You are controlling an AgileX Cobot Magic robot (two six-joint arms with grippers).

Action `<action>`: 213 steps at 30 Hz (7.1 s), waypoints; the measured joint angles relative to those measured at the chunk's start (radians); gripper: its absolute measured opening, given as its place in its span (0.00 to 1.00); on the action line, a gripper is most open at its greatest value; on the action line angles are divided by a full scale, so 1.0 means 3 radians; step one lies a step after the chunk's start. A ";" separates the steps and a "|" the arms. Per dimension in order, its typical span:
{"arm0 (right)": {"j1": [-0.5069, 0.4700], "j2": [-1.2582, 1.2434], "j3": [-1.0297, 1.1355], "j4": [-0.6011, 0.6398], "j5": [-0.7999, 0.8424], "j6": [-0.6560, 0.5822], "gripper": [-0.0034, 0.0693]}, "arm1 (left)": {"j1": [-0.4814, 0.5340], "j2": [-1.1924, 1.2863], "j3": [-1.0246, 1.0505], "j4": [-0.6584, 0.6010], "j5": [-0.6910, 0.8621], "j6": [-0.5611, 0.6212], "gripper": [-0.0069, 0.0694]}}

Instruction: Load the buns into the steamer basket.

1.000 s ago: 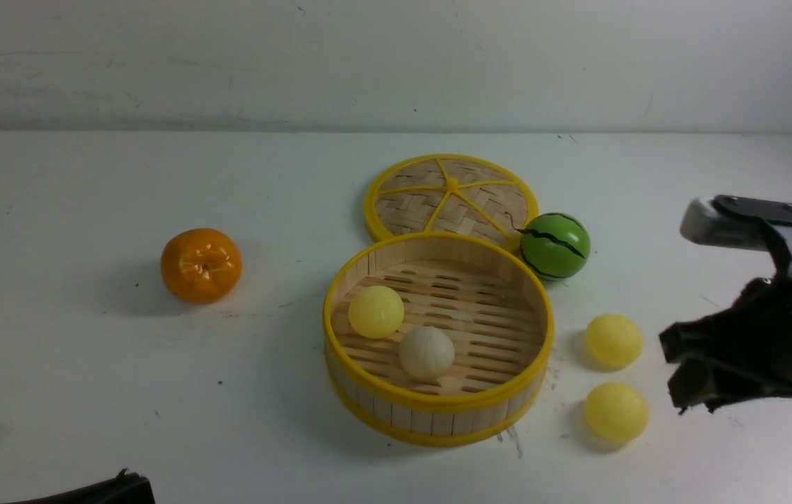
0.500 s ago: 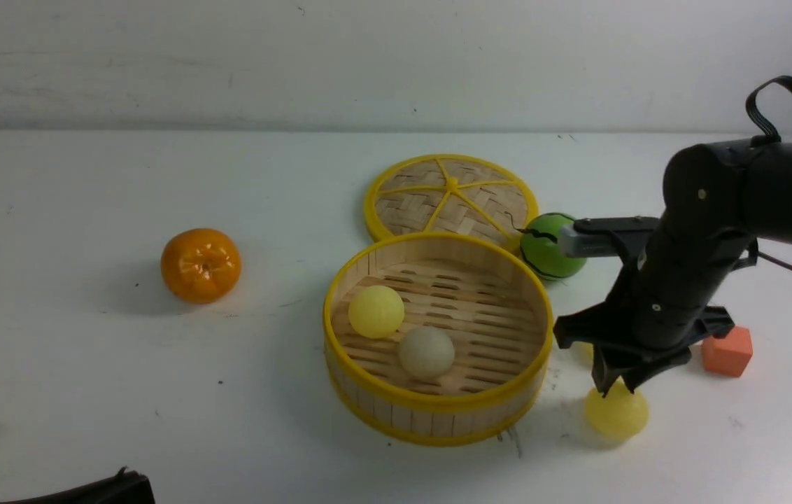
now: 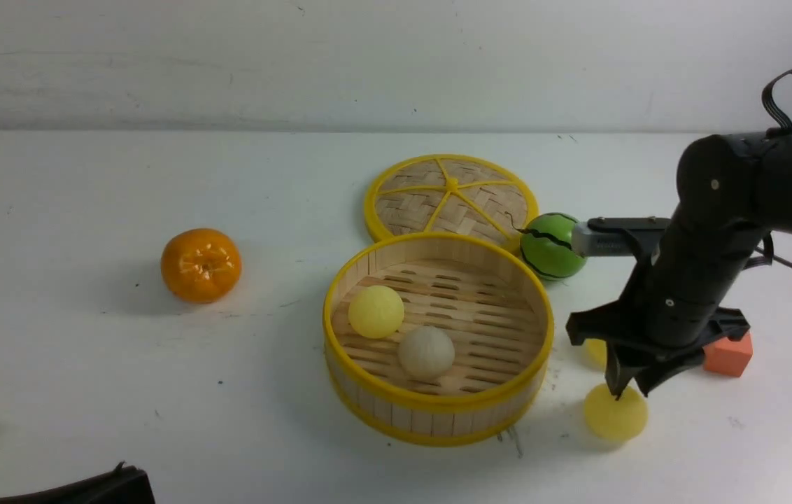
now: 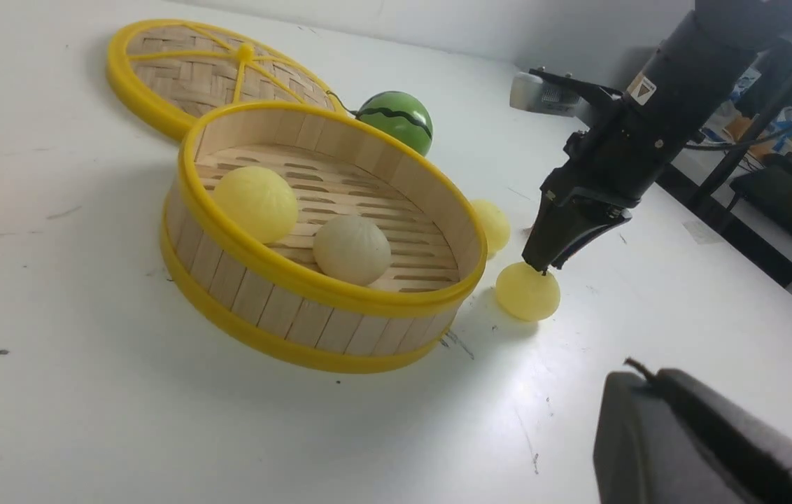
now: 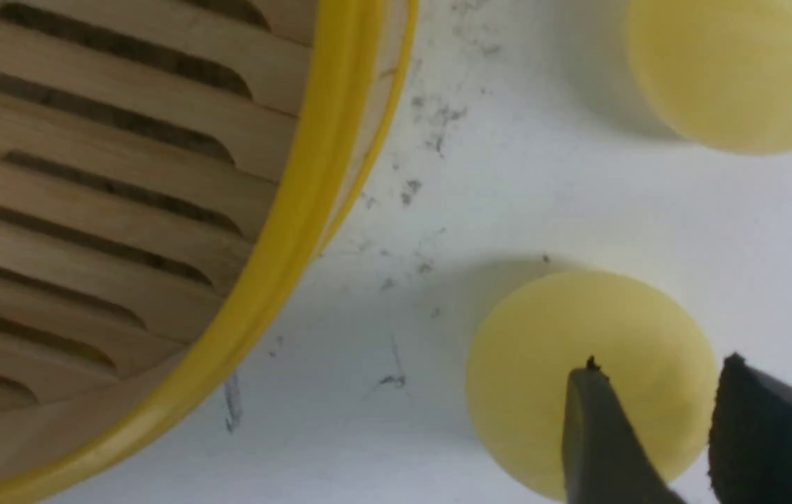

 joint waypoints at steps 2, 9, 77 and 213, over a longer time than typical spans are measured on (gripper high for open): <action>0.0010 -0.0076 0.0000 0.0000 0.0059 0.0000 0.38 | 0.0000 0.0000 0.0000 0.0000 0.0000 0.0000 0.08; 0.0070 -0.0180 0.0156 0.0009 -0.0072 0.0000 0.38 | 0.0000 0.0000 0.0000 0.0000 -0.0013 0.0000 0.09; 0.0015 -0.0114 -0.0423 -0.0548 0.0075 0.0394 0.62 | 0.0000 0.0000 0.0000 -0.0016 -0.0086 0.0000 0.14; -0.0652 -0.6248 0.4498 -0.0037 -0.1985 -0.0314 0.05 | 0.0000 0.0032 0.0006 0.0057 0.0123 0.0000 0.24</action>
